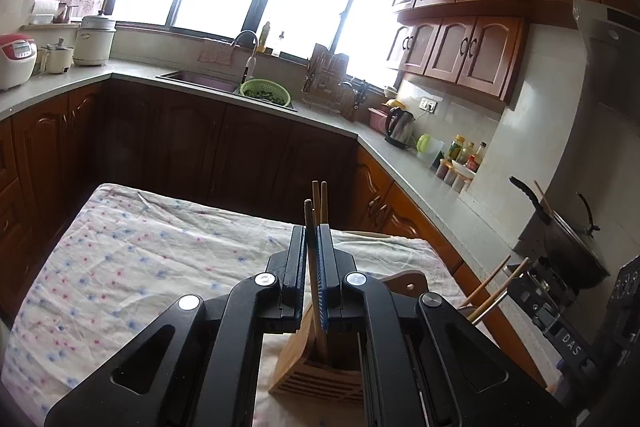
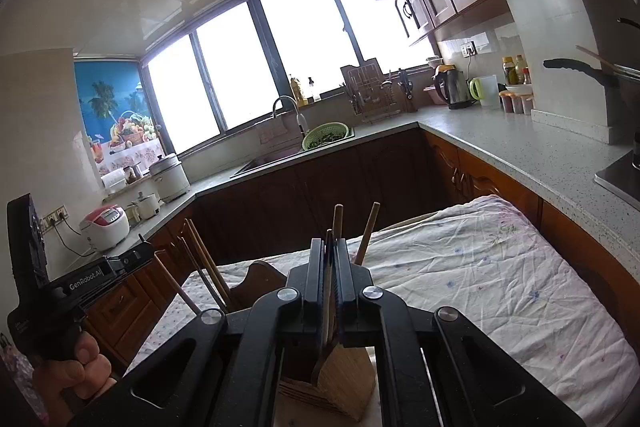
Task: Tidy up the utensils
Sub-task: 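Lower the chopsticks into the holder and open both grippers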
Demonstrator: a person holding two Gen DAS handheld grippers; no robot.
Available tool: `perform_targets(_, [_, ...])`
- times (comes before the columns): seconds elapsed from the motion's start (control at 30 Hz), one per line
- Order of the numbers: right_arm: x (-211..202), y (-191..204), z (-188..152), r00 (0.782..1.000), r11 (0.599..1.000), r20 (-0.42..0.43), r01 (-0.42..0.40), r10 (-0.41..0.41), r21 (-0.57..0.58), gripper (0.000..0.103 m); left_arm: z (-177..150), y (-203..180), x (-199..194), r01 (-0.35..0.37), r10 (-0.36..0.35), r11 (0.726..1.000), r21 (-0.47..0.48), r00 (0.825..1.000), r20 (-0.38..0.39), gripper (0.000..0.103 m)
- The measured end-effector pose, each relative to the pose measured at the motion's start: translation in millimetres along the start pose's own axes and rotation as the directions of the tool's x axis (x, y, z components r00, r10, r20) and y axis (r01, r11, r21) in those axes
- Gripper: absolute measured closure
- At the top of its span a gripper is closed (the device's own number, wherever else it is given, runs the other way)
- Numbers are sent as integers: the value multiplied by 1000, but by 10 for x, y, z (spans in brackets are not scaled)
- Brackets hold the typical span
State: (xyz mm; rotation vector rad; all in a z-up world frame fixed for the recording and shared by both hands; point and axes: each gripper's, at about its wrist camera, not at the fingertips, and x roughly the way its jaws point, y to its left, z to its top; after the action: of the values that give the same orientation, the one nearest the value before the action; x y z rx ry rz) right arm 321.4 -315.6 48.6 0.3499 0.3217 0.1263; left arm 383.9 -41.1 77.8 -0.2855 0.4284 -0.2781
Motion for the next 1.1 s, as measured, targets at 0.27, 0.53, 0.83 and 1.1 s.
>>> perform_targets(0.27, [12, 11, 9, 1000, 1000, -14, 2, -2, -7, 99, 23, -73, 20, -1, 1, 1000, 29, 1000, -5, 99])
perform_targets(0.53, [35, -8, 37, 999, 1000, -34, -4, 4, -2, 99, 41, -26, 113, -28, 29, 999, 30, 999, -23, 98])
perform_targets(0.83, [38, -12, 38, 999, 1000, -47, -1, 1, 9, 94, 45, -20, 112, -24, 25, 999, 25, 999, -31, 98])
perform_targets(1.1, [17, 2, 51, 998, 999, -50, 32, -31, 4, 83, 47, -26, 101, -22, 24, 999, 35, 999, -43, 98])
